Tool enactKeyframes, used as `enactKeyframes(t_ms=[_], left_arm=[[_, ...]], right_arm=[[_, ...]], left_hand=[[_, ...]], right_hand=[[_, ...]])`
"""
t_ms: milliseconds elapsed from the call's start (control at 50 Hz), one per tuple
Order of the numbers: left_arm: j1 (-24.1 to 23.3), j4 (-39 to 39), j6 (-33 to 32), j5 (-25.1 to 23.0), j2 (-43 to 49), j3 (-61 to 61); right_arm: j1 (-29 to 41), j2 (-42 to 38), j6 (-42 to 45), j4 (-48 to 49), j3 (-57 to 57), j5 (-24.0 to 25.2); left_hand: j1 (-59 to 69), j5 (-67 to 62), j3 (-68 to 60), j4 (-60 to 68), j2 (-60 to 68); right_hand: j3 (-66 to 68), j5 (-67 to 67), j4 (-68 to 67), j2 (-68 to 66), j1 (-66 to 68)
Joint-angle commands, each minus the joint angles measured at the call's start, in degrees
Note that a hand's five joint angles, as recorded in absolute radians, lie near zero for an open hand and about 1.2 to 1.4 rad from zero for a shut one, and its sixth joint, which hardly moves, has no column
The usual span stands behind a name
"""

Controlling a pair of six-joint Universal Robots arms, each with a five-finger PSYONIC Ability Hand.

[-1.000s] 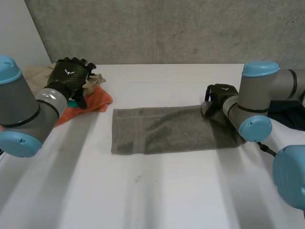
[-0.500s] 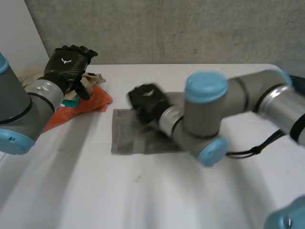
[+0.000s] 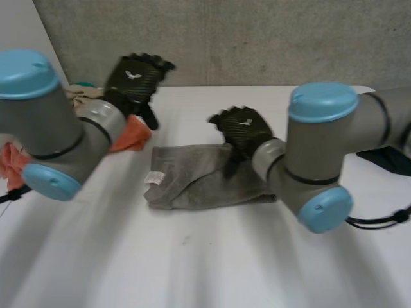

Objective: Fold the laundry.

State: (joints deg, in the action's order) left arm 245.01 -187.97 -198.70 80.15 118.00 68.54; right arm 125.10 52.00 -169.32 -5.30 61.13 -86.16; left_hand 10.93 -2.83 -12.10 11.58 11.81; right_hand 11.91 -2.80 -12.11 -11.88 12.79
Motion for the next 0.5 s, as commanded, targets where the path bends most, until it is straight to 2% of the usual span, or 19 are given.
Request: enactKeyframes(t_ms=[20,140,260,380,440,500], left_arm=[[-8.7,5.9,-1.0,0.4,8.4,-8.1],[-11.4,11.0,-3.8,2.4,16.9,-15.5],[-11.4,13.7,-6.3,9.7,24.9,-24.6],[-10.2,16.3,-10.3,13.8,31.2,-31.5],[-8.6,18.5,-12.9,18.7,33.1,-34.7],[-7.0,19.7,-11.7,26.0,32.4,-35.4]], right_arm=[[-4.0,3.2,0.1,-3.4,7.5,-3.3],[-4.5,3.6,2.5,-0.9,12.3,-2.3],[-4.2,2.2,7.1,4.7,15.4,-1.2],[-4.2,-0.4,10.1,9.0,15.6,-1.3],[-4.0,-1.6,11.4,10.6,15.5,-1.6],[-4.0,-2.8,13.0,12.2,15.3,-2.0]], left_hand=[[-0.9,2.8,2.1,-1.6,-1.8],[-0.9,2.8,2.1,-1.6,-1.8],[-0.9,2.8,2.1,-1.6,-1.8],[-0.9,2.8,2.1,-1.6,-1.8],[-0.9,2.8,2.1,-1.6,-1.8],[-0.9,2.8,2.1,-1.6,-1.8]], right_hand=[[-1.9,2.8,2.1,1.9,-2.8],[2.8,-1.9,-2.6,-2.8,1.9],[7.8,-7.0,-7.6,-7.9,7.0],[12.1,-11.2,-11.8,-12.1,11.2],[14.9,-14.0,-14.7,-14.9,14.0],[16.9,-16.0,-16.7,-17.0,16.0]])
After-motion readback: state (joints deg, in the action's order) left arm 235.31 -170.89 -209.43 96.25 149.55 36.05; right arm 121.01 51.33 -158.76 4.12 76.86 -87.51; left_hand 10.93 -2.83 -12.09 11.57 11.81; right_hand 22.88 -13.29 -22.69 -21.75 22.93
